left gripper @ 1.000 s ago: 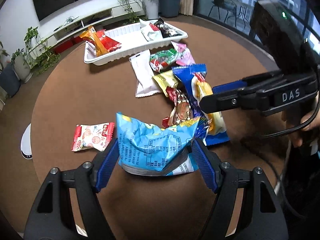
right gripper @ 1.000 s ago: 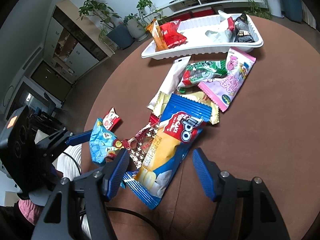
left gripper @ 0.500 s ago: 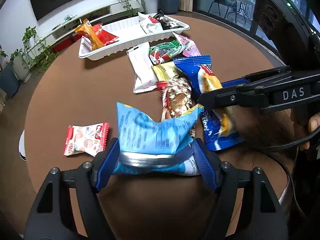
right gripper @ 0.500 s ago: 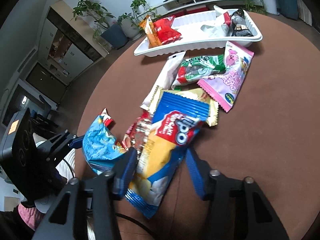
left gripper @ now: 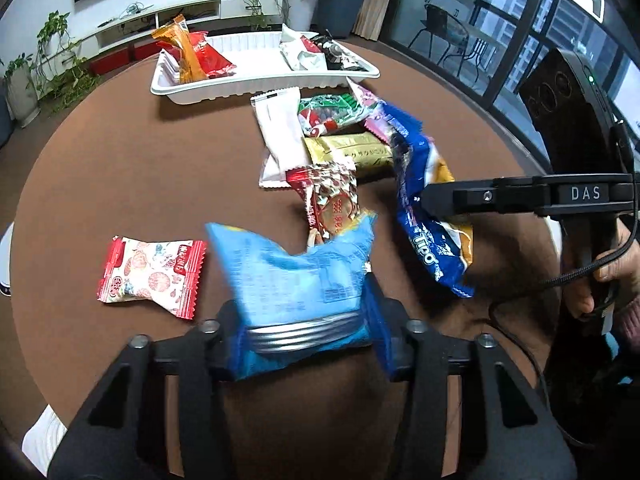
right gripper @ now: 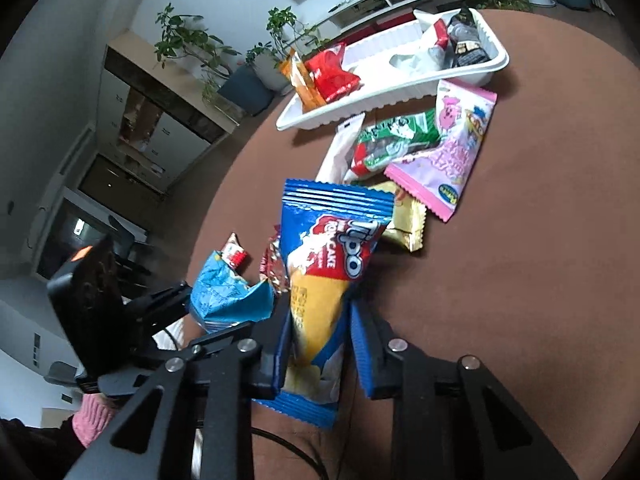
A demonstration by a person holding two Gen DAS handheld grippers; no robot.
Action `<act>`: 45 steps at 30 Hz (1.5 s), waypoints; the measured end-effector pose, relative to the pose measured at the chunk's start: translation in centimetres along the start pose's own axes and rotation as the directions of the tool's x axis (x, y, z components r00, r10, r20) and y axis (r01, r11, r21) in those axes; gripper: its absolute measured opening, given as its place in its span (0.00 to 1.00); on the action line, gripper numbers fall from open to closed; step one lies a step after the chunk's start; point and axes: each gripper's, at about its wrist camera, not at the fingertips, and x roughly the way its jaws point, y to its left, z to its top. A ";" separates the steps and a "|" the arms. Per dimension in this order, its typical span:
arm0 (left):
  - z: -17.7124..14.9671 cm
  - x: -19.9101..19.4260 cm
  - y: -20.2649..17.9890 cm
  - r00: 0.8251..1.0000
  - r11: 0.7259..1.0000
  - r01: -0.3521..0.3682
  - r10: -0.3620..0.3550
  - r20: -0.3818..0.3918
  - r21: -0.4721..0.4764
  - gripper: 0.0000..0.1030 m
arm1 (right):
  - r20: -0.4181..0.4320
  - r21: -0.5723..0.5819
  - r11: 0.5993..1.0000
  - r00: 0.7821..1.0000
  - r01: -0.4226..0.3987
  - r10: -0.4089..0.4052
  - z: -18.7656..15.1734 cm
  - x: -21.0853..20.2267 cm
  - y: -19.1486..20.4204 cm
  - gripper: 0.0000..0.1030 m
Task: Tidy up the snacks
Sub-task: 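Grasp the light blue chip bag with the left gripper while the right grasps the blue cake pack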
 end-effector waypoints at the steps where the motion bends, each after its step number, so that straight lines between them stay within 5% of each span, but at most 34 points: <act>1: 0.0 -0.2 0.1 1.000 1.000 0.006 -0.006 0.007 -0.007 0.42 | 0.005 0.002 1.000 1.000 -0.007 0.007 0.0 -0.3 0.0 0.29; 26: 1.4 -3.4 0.3 0.994 0.996 0.068 -0.063 0.087 -0.055 0.42 | 0.075 0.005 0.998 0.995 -0.070 0.070 1.0 -3.1 0.4 0.29; 45: 6.5 -4.2 2.2 0.986 0.992 0.088 -0.075 0.148 -0.086 0.42 | 0.133 0.009 0.997 0.989 -0.072 0.070 4.7 -5.1 -0.8 0.29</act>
